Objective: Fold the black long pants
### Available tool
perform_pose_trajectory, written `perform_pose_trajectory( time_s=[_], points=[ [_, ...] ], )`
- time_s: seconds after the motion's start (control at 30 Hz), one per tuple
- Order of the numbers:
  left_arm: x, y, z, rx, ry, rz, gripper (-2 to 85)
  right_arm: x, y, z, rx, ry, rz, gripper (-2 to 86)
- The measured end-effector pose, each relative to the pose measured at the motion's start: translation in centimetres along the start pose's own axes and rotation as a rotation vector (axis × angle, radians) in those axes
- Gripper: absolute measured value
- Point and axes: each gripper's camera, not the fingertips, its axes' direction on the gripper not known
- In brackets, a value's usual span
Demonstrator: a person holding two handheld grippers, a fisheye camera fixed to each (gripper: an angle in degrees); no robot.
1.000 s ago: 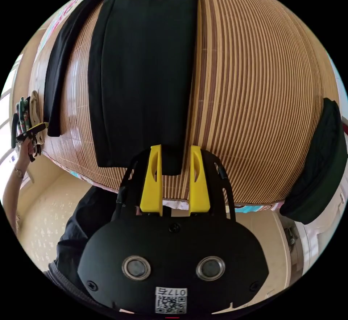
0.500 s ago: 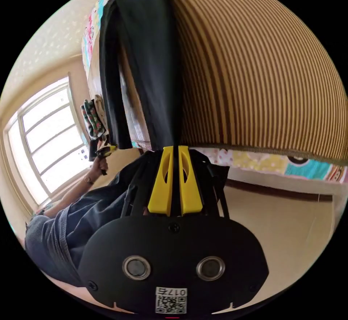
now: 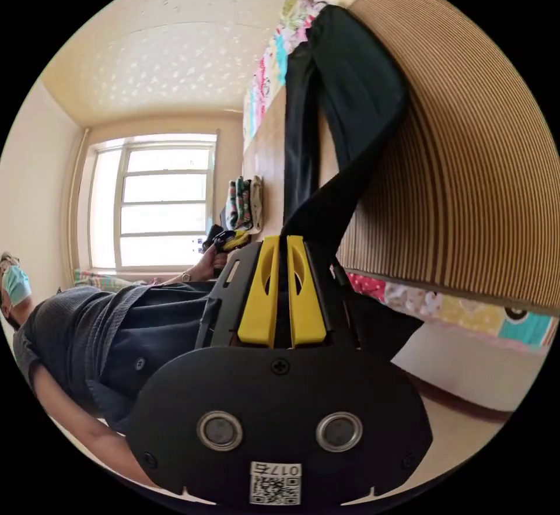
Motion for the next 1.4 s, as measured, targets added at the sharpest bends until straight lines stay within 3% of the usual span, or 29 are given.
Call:
perform_pose_trajectory(
  time_s=[0.1, 0.33, 0.5, 0.63, 0.73, 0.9, 1.07, 1.13, 1.23, 1.4],
  points=[
    [5.8, -2.7, 3.2, -0.097, -0.04, 0.05, 11.9, -3.8, -2.3, 1.2, -0.104, -0.032, -0.142, 2.7],
    [15.5, -6.7, 5.9, -0.134, -0.247, 0.133, 14.3, -10.1, -6.2, 5.8, -0.377, -0.002, -0.293, 2.3],
    [16.5, -8.2, 11.5, -0.469, -0.651, 0.204, 12.6, -12.1, -5.4, 7.7, -0.456, -0.028, -0.344, 1.9],
    [15.1, -6.3, 14.7, -0.564, -0.869, 0.305, 5.2, -11.2, -4.3, 8.2, -0.476, -0.211, -0.296, 1.2],
    [12.0, -5.0, 15.0, -0.551, -0.803, 0.276, 3.2, -7.3, -3.8, 7.9, -0.483, -0.318, -0.135, 1.2],
    [6.3, -3.4, 11.8, -0.413, -0.467, 0.076, 2.0, 3.0, -2.5, 5.0, -0.517, -0.134, 0.144, 3.8],
    [5.5, -1.9, 9.8, -0.356, -0.444, 0.051, 2.3, 13.5, -4.3, -1.6, -0.302, -0.158, 0.477, 12.1],
    [5.6, -1.7, 9.3, -0.353, -0.438, 0.055, 2.5, 17.0, -7.4, -5.1, -0.113, -0.188, 0.567, 14.1],
    [5.2, -1.6, 8.5, -0.346, -0.408, 0.02, 2.7, 19.9, -12.4, -8.5, 0.173, -0.247, 0.614, 15.7],
    [4.4, -2.0, 7.5, -0.328, -0.348, -0.02, 2.7, 21.4, -21.5, -8.6, 0.415, -0.254, 0.582, 17.2]
  ],
)
